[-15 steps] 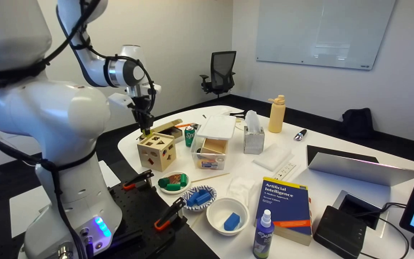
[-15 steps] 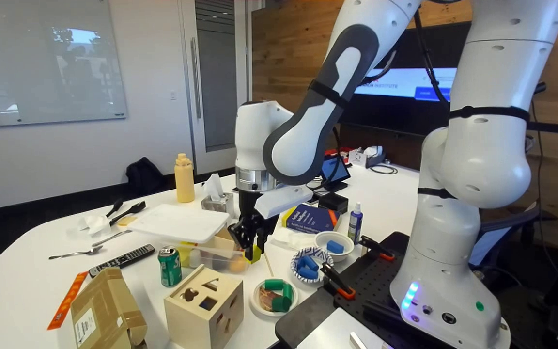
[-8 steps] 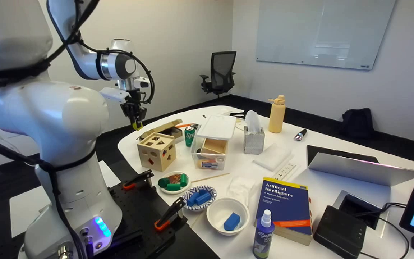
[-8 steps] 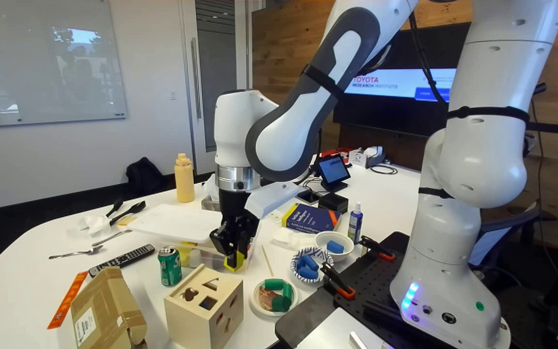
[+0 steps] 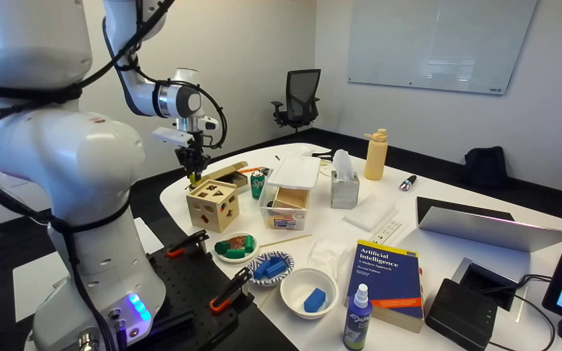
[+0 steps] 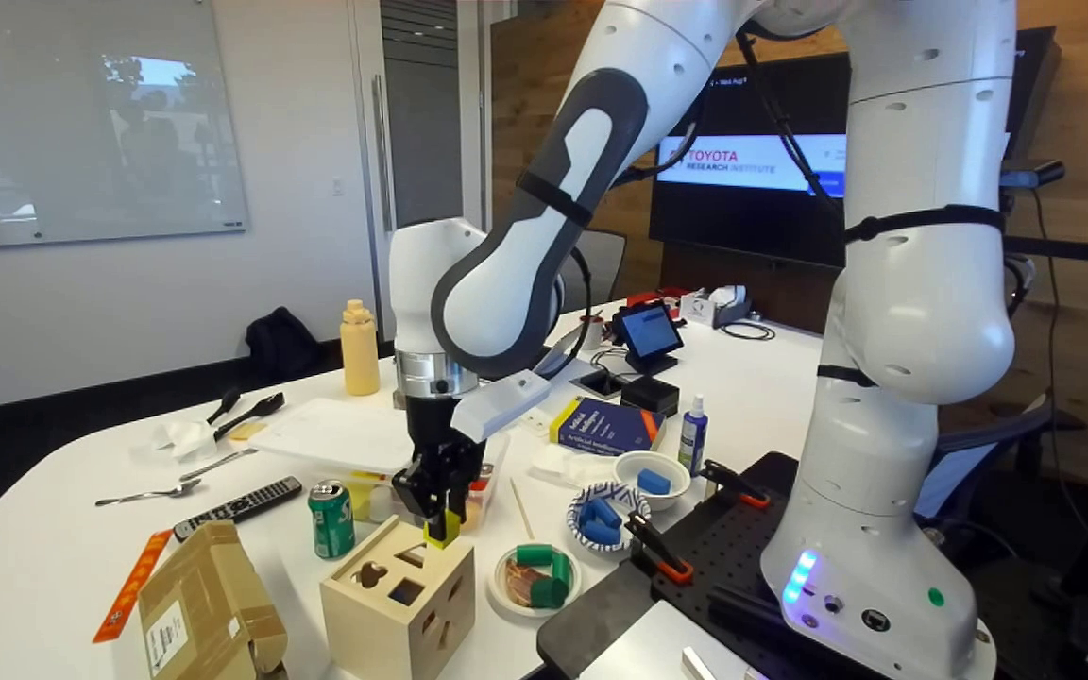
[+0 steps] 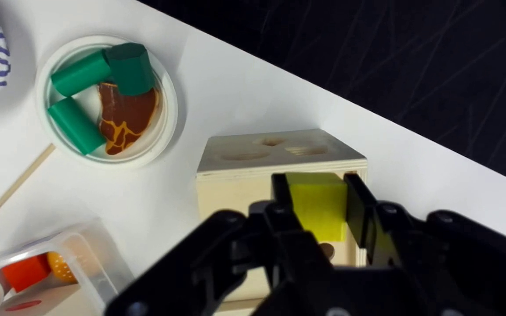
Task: Put the yellow block in the wooden box
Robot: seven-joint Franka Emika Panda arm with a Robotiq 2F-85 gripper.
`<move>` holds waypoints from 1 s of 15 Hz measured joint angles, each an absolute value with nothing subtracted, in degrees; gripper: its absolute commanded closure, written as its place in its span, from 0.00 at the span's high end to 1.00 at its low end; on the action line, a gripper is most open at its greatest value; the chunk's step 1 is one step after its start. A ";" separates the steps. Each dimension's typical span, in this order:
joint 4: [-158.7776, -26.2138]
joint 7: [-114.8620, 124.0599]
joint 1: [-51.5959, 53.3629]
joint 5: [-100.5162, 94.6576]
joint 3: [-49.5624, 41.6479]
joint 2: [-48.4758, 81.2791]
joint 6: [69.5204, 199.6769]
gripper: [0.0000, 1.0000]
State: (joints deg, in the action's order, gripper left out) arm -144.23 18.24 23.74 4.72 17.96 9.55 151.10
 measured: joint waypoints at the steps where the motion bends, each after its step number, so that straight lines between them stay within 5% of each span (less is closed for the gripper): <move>1: -143.20 18.29 23.74 4.20 17.94 11.03 151.10 0.09; 15: -131.46 22.62 28.91 -3.15 12.26 26.35 151.67 0.09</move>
